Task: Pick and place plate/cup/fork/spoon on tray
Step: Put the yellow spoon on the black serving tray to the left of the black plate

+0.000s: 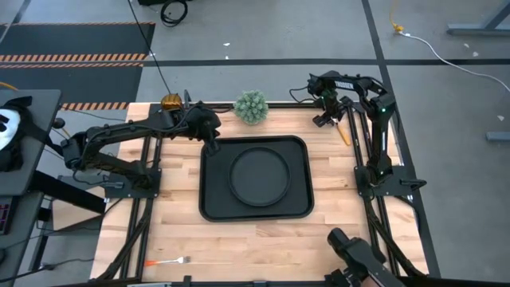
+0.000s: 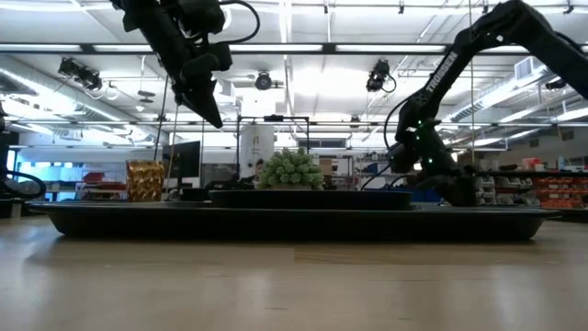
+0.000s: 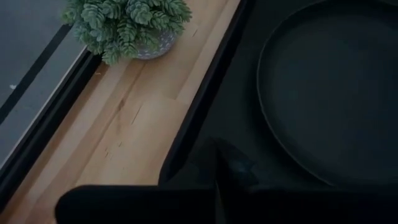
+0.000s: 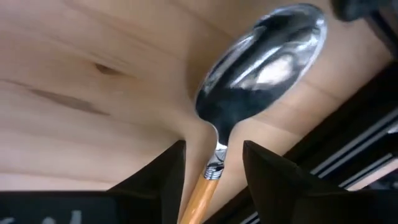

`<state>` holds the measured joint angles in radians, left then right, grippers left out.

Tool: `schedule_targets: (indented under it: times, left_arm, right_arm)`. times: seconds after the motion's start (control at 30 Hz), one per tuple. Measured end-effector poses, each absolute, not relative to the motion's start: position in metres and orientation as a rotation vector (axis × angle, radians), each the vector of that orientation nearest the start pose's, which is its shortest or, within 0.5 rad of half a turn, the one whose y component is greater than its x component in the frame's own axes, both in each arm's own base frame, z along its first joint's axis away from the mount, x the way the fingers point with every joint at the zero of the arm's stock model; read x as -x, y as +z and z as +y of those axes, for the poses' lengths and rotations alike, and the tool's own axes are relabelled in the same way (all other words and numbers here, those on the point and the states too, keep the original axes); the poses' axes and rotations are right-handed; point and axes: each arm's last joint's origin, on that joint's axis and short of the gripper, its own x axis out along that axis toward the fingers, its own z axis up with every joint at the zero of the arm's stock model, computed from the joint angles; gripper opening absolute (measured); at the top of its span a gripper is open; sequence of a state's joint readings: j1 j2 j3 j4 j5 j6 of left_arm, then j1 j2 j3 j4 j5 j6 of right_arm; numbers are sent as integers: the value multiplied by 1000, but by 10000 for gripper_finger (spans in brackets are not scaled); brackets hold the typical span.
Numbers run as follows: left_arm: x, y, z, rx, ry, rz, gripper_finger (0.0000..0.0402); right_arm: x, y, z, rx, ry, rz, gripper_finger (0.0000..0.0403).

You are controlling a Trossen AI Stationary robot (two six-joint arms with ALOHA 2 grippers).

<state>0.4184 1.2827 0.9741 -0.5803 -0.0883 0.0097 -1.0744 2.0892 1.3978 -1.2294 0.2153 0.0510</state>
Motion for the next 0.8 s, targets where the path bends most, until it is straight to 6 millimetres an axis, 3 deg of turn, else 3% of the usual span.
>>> schedule_targets:
  times: [0.2, 0.5, 0.7, 0.8]
  left_arm:
    - [-232, 262, 105, 149, 464, 919, 5]
    - [-230, 262, 104, 156, 457, 940, 5]
    - [-223, 274, 101, 167, 473, 879, 5]
    - [-216, 284, 99, 157, 480, 838, 5]
  right_arm:
    - [-157, 122, -310, -880, -778, 1850, 145]
    - [-157, 134, -315, -887, -675, 1764, 73]
    - [-155, 135, -316, -929, -689, 1731, 20]
    - [-158, 135, -315, -936, -714, 1730, 13]
